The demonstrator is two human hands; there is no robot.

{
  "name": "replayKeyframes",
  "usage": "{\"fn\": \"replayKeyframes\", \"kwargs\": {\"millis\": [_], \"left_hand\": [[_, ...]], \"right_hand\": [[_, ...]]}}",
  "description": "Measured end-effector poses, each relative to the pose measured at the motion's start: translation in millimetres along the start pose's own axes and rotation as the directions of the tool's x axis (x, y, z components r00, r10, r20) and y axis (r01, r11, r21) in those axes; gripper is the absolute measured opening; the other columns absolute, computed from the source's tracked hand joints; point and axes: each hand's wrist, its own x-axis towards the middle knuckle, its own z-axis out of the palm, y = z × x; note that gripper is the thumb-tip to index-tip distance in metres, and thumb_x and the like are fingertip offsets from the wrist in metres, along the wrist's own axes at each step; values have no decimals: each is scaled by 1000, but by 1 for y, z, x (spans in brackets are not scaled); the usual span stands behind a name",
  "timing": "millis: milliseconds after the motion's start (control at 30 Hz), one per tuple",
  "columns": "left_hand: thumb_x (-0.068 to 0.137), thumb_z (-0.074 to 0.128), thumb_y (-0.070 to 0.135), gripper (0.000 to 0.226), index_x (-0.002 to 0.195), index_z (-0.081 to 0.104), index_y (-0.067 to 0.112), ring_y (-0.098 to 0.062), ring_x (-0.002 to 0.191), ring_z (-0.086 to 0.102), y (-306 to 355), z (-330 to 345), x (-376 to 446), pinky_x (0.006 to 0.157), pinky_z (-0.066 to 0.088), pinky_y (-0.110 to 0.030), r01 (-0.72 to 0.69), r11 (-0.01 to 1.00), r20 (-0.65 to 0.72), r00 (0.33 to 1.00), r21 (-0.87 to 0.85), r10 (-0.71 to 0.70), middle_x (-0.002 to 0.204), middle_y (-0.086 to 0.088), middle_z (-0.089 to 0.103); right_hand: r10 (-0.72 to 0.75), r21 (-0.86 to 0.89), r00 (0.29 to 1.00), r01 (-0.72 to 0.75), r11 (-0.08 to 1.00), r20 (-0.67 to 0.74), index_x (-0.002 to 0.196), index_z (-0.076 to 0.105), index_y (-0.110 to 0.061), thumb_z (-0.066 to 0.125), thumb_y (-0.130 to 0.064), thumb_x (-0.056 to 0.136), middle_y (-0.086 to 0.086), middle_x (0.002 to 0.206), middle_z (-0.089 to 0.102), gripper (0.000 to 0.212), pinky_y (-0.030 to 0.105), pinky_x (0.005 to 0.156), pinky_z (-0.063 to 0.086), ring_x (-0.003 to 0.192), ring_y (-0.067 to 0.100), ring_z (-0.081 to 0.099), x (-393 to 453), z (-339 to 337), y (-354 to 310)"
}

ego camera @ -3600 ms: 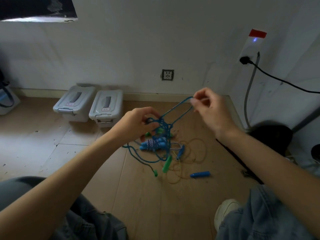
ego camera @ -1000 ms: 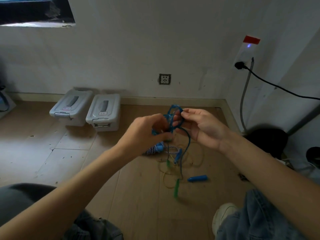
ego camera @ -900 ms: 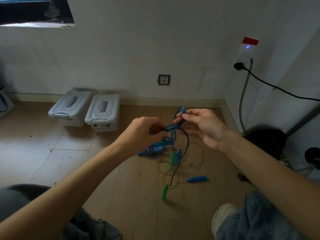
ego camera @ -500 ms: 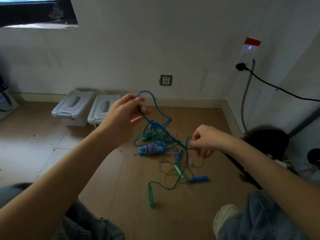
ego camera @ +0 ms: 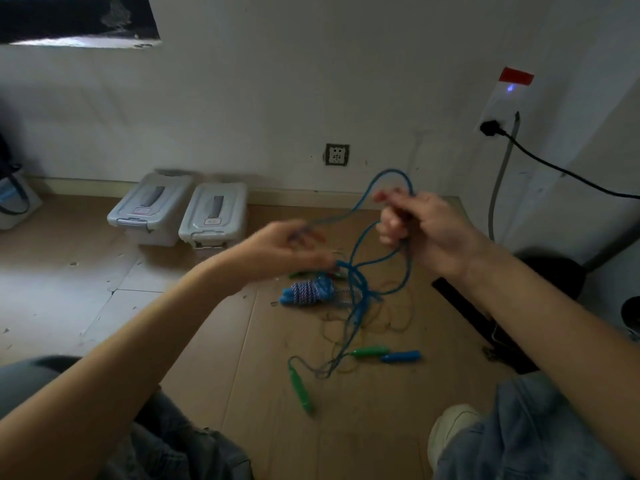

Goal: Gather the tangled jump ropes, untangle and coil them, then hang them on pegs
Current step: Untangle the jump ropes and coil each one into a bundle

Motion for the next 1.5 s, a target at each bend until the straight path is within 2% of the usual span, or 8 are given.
{"fn": "replayKeyframes", "kwargs": {"millis": [167,300,400,600,733,1100,1267,1500], "left_hand": [[80,68,30,16,94,69,22,-9,76,55,-18,7,7,63,40,-16,93,840,78,984,535,-159,90,3,64],[81,63,22,3,80,64,19,-12,97,60,-10,-20,-1,71,48,-19,152,932,46,988,-329,-145,98,5,64],[61,67,14,13,70,60,9,-17,67,63,4,-32,-8,59,52,-23,150,343,160,987,-927,0,71,-7,57],[72,63,48,30,64,60,20,-5,37,32,-14,-26,-4,39,27,-16,216,967,-18,975,-131,-221,44,10,38],[87,51,43,36,76,64,12,-6,47,49,-35,-11,2,46,39,-17,156,855,-211,976,494,-56,56,4,55],[91,51,30,26,67,56,23,-8,56,56,-14,-38,-2,65,44,-27,-102,742,-338,925,-662,-174,62,7,60],[80,57,37,19,61,60,32,-1,40,34,12,-11,-4,37,29,-12,-140,922,-149,985,-361,92,46,11,42],[84,57,35,20,80,61,16,-2,42,38,4,7,3,39,30,-12,-85,949,-123,991,-302,50,50,9,49]], "right_hand": [[27,34,998,-25,999,-57,81,56,-10,34,-18,99,-8,39,36,29,17,36,22,29,3,24,-3,-10,-11],[-31,-716,982,-113,689,-185,87,58,-7,33,-20,102,-1,46,47,32,15,35,27,30,3,33,-3,-16,-1],[228,-794,952,-296,531,-203,86,58,-12,31,-25,102,3,63,60,34,19,45,36,46,7,49,-7,-14,15],[164,-227,926,-249,941,-340,82,62,-14,36,-29,100,7,79,73,35,38,75,50,85,19,66,-7,-33,-1],[298,35,925,-299,954,-235,72,51,-13,33,-33,100,-3,35,44,39,21,39,46,34,10,46,-5,-23,3],[200,-944,940,-305,124,-277,64,60,-14,46,-50,92,-6,45,50,47,22,49,38,46,10,49,-10,-27,16],[138,-662,990,-104,743,0,115,59,-14,31,-36,100,2,119,63,39,18,87,43,115,20,56,-6,0,19],[295,-261,930,-236,936,217,109,62,-9,46,-51,85,-1,63,59,51,15,39,32,41,6,38,-11,14,8]]}}
